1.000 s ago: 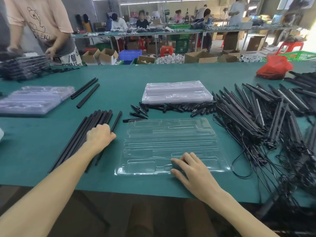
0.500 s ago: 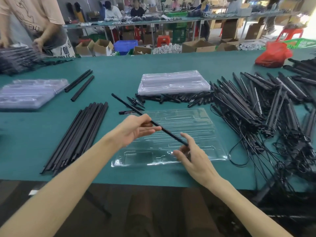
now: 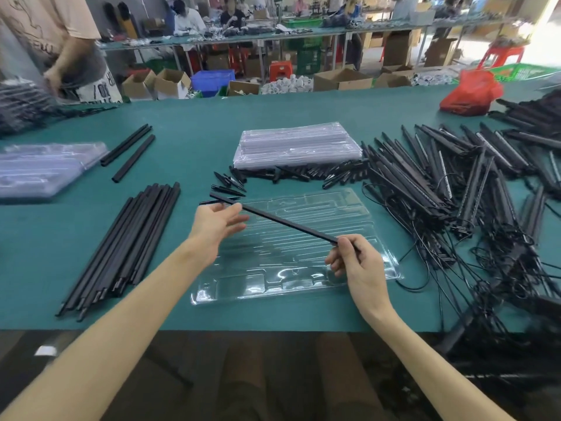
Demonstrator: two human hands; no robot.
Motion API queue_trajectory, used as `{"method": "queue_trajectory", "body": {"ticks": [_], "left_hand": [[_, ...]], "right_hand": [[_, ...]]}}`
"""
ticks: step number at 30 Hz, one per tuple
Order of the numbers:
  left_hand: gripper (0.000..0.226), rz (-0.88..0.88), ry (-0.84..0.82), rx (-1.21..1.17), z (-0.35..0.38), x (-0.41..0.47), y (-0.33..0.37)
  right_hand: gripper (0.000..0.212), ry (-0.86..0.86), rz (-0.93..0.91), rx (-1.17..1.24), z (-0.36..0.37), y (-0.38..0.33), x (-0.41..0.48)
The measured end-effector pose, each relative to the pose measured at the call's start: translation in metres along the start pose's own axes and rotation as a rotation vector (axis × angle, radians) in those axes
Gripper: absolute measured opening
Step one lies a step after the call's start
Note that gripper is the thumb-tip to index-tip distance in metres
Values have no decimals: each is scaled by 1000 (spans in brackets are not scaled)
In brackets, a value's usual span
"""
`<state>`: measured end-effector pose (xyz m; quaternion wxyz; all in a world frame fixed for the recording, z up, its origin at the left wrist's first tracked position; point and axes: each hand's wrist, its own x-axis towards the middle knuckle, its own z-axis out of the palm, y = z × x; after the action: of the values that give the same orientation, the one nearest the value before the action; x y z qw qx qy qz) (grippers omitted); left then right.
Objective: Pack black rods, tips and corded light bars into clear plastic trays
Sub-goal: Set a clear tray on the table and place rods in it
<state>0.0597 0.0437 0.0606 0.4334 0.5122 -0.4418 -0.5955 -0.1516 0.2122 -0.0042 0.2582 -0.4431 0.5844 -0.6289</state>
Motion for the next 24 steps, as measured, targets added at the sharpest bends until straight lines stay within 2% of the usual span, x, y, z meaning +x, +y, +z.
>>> {"method": "queue_trajectory", "body": {"ticks": [2, 4, 6, 8, 10, 13, 17, 21, 24], "left_hand": [[63, 183, 156, 347, -7, 3, -4], [70, 520, 225, 717, -11, 1, -8], [61, 832, 139, 1014, -14, -4, -10], [45, 981, -51, 1161, -14, -5, -12], [31, 1039, -203, 1219, -9, -7, -15], [18, 1086, -285, 1238, 0, -11, -18], [14, 1174, -297, 1293, 3, -12, -18], [14, 1145, -270, 1273, 5, -13, -22], [19, 1020, -265, 1264, 8, -11, -29]], "right_hand": [[25, 6, 4, 14, 0, 0, 0], [27, -3, 2, 16, 0, 0, 1], [28, -14, 5, 22, 1, 0, 1], [29, -21, 12, 41, 1, -1, 1], [31, -22, 24, 79, 1, -2, 1], [37, -12, 45, 118, 0, -3, 0], [44, 11, 68, 165, -1, -4, 1], [33, 22, 73, 221, 0, -6, 1], [53, 5, 58, 206, 3, -6, 0]]}}
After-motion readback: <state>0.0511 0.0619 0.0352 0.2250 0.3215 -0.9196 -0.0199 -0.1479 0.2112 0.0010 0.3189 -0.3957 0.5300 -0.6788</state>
